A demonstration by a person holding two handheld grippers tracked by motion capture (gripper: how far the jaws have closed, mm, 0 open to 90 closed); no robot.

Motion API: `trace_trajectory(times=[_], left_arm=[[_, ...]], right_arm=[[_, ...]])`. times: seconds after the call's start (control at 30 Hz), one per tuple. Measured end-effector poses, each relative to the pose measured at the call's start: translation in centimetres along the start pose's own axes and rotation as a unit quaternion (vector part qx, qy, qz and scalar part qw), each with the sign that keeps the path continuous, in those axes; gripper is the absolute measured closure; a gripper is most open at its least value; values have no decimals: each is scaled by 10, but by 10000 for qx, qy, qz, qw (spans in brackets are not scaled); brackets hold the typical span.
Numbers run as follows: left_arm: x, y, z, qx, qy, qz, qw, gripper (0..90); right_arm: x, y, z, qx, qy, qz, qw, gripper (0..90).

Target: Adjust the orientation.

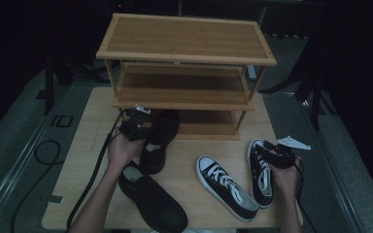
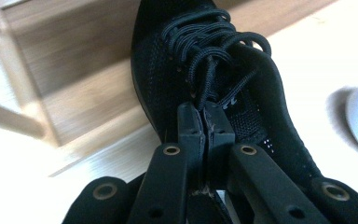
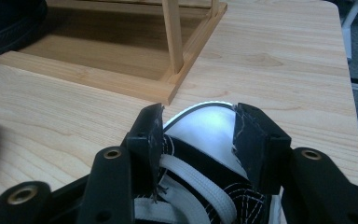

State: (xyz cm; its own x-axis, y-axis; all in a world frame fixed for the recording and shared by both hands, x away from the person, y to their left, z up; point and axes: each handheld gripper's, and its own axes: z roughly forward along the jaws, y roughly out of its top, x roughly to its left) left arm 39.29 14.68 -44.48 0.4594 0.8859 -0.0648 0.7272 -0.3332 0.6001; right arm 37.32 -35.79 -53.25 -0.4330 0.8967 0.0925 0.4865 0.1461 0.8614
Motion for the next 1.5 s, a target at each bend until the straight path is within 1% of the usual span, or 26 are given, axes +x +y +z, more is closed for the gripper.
trace_trajectory(times=[0.07, 0.13, 0.2, 0.23, 0.27, 0.33, 0.37, 0.43, 0.5, 0.53, 0.57, 0.6, 0.63, 0.67, 0.73, 0.77, 0.8, 0.87, 0.93, 0.97, 1.0, 1.03, 1.13, 1.2, 1.33, 1.5], left_arm=[[4, -2, -1, -22, -18, -101, 9999, 884], [6, -4, 0, -34, -37, -104, 9999, 883], [4, -4, 0, -9, -61, 21, 10000, 878], [4, -4, 0, -9, -61, 21, 10000, 875], [3, -4, 1, 49, -123, 122, 9998, 868], [3, -4, -2, -34, -221, 168, 9996, 845], [3, -4, -2, -34, -221, 168, 9996, 835], [4, -3, -12, -205, -347, 186, 9990, 809], [4, -4, -15, -235, -341, 183, 9990, 804], [5, -5, -20, -265, -348, 241, 9988, 802], [5, -5, -20, -265, -348, 241, 9988, 799], [5, -6, -24, -258, -346, 350, 9985, 795], [5, -6, -24, -258, -346, 350, 9985, 791], [3, -8, -28, -274, -374, 439, 9980, 791], [2, -10, -30, -295, -406, 470, 9976, 787], [0, -12, -31, -334, -491, 515, 9969, 787], [-3, -14, -35, -344, -476, 676, 9960, 776], [-5, -16, -37, -338, -496, 741, 9954, 772], [-8, -19, -43, -358, -607, 804, 9943, 772], [-8, -19, -43, -358, -607, 804, 9943, 773], [-11, -23, -47, -322, -659, 870, 9935, 788], [-11, -23, -47, -322, -659, 870, 9935, 795], [-15, -30, -54, -329, -768, 1013, 9913, 796], [-16, -33, -56, -354, -735, 1052, 9911, 796], [-18, -40, -59, -286, -759, 1170, 9898, 785], [-18, -48, -58, -225, -809, 1202, 9892, 775]], right_arm=[[0, 0, 0, 0, 0, 0, 10000, 526], [0, 0, 0, 0, -3, 0, 10000, 526], [0, 0, 0, -1, -3, 3, 10000, 526], [0, 0, 0, -1, -3, 3, 10000, 526], [0, 0, 0, 0, -4, 1, 10000, 526], [0, 0, 0, 0, -5, 2, 10000, 526], [0, 0, 0, 0, -5, 2, 10000, 526], [0, 0, 0, -2, -3, 2, 10000, 526], [0, 0, 0, -1, -4, 1, 10000, 526], [0, 0, 0, -1, -2, 1, 10000, 526], [0, 0, 0, -1, -2, 1, 10000, 526], [0, 0, 0, 0, -1, 8, 10000, 526], [0, 0, 0, 0, -1, 8, 10000, 526], [0, 0, 0, 0, -1, 5, 10000, 526], [0, 0, 0, 0, -1, 5, 10000, 526], [0, 0, 0, 0, 1, 4, 10000, 526], [0, 0, 0, 3, 6, 4, 10000, 526], [-1, 0, 0, -1, 10, 7, 10000, 526], [-1, 0, 0, 1, 16, 5, 10000, 526], [-1, 0, 0, 1, 16, 5, 10000, 526], [-1, 0, 0, 7, 12, -2, 10000, 526], [0, 0, 0, 7, 7, -5, 10000, 526], [0, 0, 0, 7, 3, -8, 10000, 526], [0, 0, 0, 10, 0, -5, 10000, 526], [0, 0, 0, 17, 0, -9, 10000, 526], [0, 0, 0, 11, 3, 0, 10000, 526]])
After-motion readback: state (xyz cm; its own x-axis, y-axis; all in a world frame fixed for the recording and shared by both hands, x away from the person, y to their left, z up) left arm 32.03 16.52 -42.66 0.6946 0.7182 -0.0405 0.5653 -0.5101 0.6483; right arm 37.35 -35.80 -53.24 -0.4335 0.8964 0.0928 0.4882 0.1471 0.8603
